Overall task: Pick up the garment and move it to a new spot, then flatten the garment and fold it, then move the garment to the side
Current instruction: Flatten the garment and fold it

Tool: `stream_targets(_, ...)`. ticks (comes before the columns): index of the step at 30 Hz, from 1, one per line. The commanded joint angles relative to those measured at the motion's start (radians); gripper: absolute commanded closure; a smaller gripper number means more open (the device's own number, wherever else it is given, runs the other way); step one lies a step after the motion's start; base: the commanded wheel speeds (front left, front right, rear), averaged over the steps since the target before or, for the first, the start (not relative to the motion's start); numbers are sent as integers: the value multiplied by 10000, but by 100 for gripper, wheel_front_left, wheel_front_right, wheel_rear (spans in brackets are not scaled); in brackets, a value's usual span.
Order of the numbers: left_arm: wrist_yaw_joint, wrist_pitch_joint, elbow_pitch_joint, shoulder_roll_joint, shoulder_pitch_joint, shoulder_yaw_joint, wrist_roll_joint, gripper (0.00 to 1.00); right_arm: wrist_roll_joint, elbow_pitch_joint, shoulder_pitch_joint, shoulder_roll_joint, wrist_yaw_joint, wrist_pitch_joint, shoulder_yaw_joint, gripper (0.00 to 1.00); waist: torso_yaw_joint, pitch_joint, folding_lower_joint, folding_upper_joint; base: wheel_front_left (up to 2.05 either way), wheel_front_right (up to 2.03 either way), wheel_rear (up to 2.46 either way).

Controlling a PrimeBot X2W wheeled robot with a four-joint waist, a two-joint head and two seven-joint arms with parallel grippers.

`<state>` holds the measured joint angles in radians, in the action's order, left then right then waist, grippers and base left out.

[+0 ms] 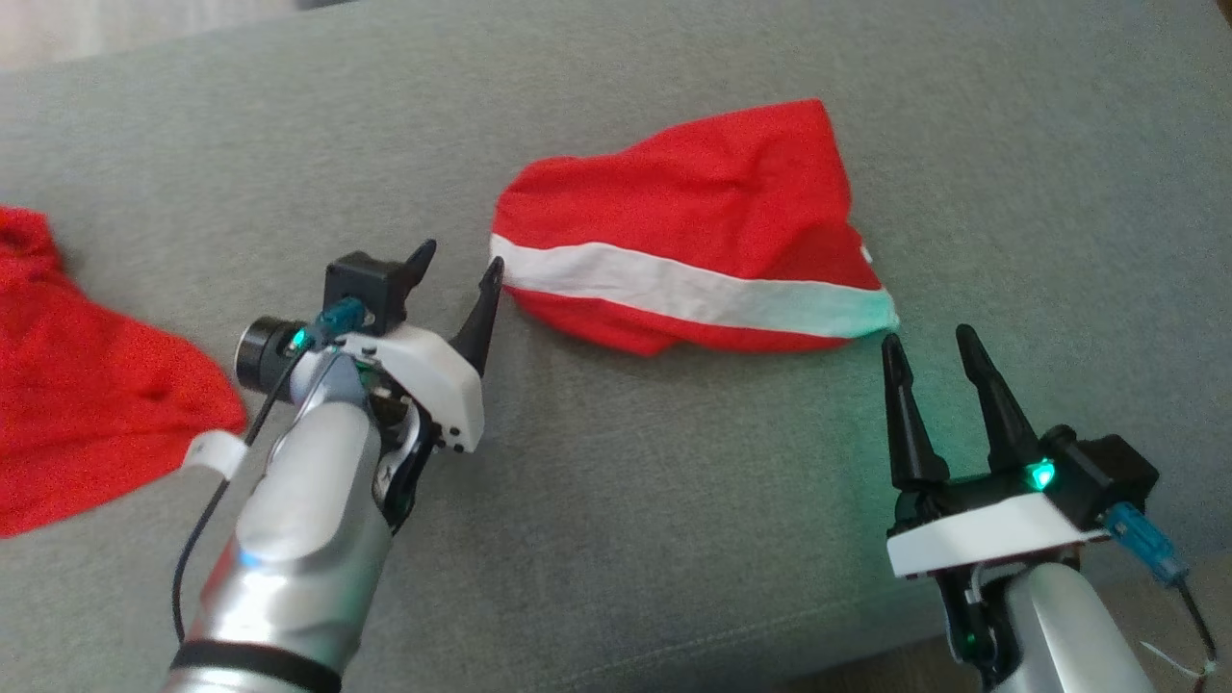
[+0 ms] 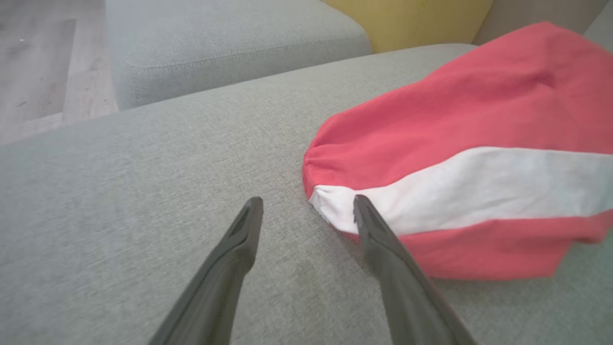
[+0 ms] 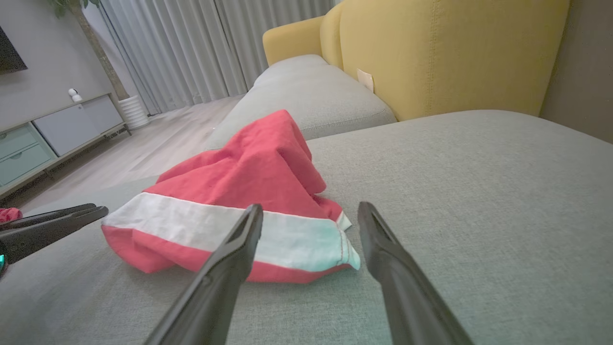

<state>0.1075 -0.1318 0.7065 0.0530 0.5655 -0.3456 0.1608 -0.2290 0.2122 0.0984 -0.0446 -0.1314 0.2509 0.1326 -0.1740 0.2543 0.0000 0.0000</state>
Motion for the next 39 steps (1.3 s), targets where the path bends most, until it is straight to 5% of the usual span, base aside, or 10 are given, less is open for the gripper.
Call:
stream_targets(1, 59, -13, -55, 124, 547, 201, 31, 0, -72, -352, 404, -56, 7, 109, 276, 0, -240, 201, 0, 0, 0, 0, 0)
stream_targets(17, 173, -363, 1836, 114, 1539, -390, 180, 0, -171, -376, 481, -56, 7, 109, 265, 0, -523, 361, 0, 0, 0, 0, 0)
stream_targets(18, 175, -411, 1906, 110, 1569, -409, 199, 18, -173, -373, 477, -56, 7, 109, 258, 0, -517, 351, 0, 0, 0, 0, 0)
stream_targets(19, 177, -460, 1970, 105, 1598, -435, 217, 51, -175, -366, 472, -56, 7, 109, 250, 0, -507, 336, 0, 0, 0, 0, 0)
stream_targets(20, 179, -514, 2025, 100, 1620, -467, 228, 61, -174, -354, 465, -56, 7, 109, 237, 0, -489, 316, 0, 0, 0, 0, 0)
stream_targets(22, 184, -632, 2100, 91, 1654, -545, 241, 100, -171, -321, 456, -56, 7, 109, 218, 0, -445, 279, 0, 0, 0, 0, 0)
stream_targets(39, -118, -1248, 935, 72, 897, -728, 442, 100, 170, 516, 319, -56, 7, 109, -566, 0, 303, -537, 0, 0, 0, 0, 0)
